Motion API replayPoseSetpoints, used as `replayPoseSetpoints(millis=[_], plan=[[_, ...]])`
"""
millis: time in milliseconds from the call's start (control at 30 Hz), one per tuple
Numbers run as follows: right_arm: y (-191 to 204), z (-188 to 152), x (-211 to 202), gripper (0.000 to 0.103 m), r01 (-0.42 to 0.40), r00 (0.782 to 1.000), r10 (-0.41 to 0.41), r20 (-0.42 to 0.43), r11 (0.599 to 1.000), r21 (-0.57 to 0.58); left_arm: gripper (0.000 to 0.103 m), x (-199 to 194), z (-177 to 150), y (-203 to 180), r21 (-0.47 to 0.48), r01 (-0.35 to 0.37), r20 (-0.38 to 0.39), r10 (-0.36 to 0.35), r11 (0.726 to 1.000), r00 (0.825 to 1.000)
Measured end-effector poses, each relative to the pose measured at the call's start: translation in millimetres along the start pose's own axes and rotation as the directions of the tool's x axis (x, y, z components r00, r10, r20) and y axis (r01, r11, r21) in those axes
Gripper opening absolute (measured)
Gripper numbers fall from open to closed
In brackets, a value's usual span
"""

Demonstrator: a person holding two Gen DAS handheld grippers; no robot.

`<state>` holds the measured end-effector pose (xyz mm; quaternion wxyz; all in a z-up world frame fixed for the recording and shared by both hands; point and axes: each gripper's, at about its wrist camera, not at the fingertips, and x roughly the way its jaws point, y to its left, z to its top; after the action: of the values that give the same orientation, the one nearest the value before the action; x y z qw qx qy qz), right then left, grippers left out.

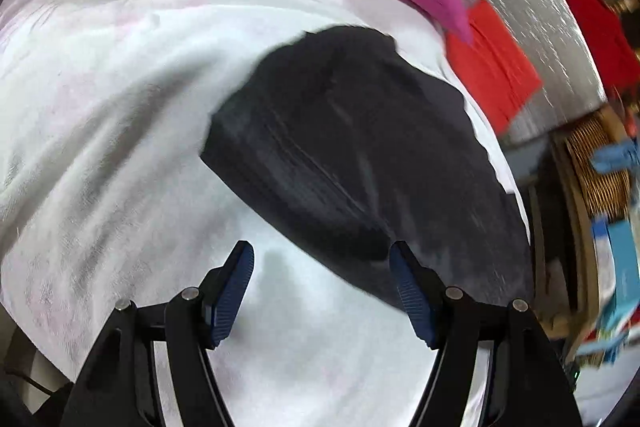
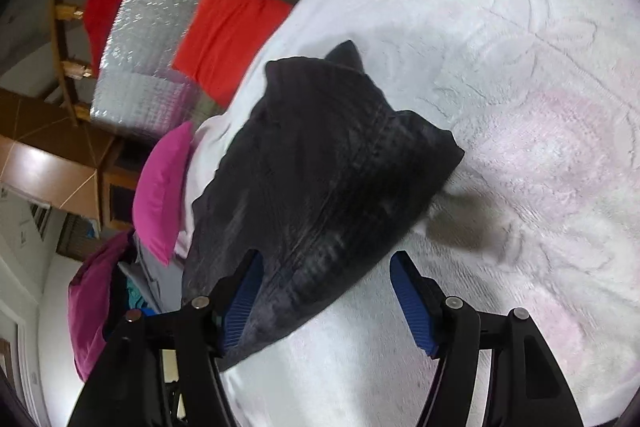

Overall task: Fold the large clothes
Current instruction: 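Smooth the folded jacket flat with both grippers and release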

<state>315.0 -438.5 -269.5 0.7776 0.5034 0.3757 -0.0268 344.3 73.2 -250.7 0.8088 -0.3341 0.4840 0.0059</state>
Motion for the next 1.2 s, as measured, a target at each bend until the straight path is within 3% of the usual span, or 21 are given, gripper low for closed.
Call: replayPoseSetpoints(millis=[233, 267, 333, 433, 500, 567, 700, 767, 933, 1200], plan=[[-9.7, 17.2, 23.7, 0.068, 0.030, 0.999, -0.031, 0.017, 0.999, 0.032, 0.070, 14.4, 10.8, -11.8, 0.025, -0.071, 0.044, 0.070, 0.997, 0.997], [-5.5, 16.5, 22.9, 0.065, 0.045, 0.998, -0.045, 0.032, 0.999, 0.003, 0.068, 15.7, 11.8, -16.1, 0.036, -0.078, 0.054, 0.076, 0.996, 0.996], [4.8, 14.4, 19.1, 0.049, 0.077, 0.995, -0.072, 0.071, 0.995, -0.061, 0.052, 13.8, 12.0, -24.4, 0.070, -0.100, 0.092, 0.093, 0.993, 0.991], [25.2, 8.8, 5.7, 0.042, 0.095, 0.985, -0.069, 0.158, 0.981, -0.169, 0.050, 13.6, 12.6, -32.5, 0.117, -0.118, 0.118, 0.104, 0.986, 0.988], [31.6, 5.6, 9.7, 0.041, 0.151, 0.978, -0.116, 0.171, 0.965, -0.212, 0.051, 21.4, 13.1, -31.5, 0.122, -0.140, 0.097, 0.128, 0.983, 0.987], [21.6, 6.8, 24.1, 0.042, 0.202, 0.976, -0.183, 0.117, 0.963, -0.181, 0.052, 25.4, 12.5, -31.1, 0.126, -0.155, 0.083, 0.145, 0.980, 0.986], [21.9, 6.2, 16.9, 0.043, 0.169, 0.982, -0.150, 0.116, 0.968, -0.185, 0.055, 18.6, 7.9, -36.1, 0.149, -0.179, 0.102, 0.165, 0.972, 0.981], [18.3, 6.4, 11.5, 0.048, 0.162, 0.984, -0.148, 0.095, 0.973, -0.167, 0.056, 10.9, 2.4, -37.7, 0.160, -0.188, 0.119, 0.170, 0.969, 0.978], [6.5, 9.9, -8.7, 0.065, 0.147, 0.985, -0.136, 0.104, 0.983, -0.105, 0.059, -12.9, -14.5, -51.8, 0.263, -0.256, 0.225, 0.199, 0.930, 0.954], [-1.0, 17.1, -49.2, 0.065, 0.160, 0.965, -0.137, 0.224, 0.983, -0.090, 0.061, -43.4, -38.3, -83.3, 0.406, -0.356, 0.423, 0.172, 0.841, 0.889]])
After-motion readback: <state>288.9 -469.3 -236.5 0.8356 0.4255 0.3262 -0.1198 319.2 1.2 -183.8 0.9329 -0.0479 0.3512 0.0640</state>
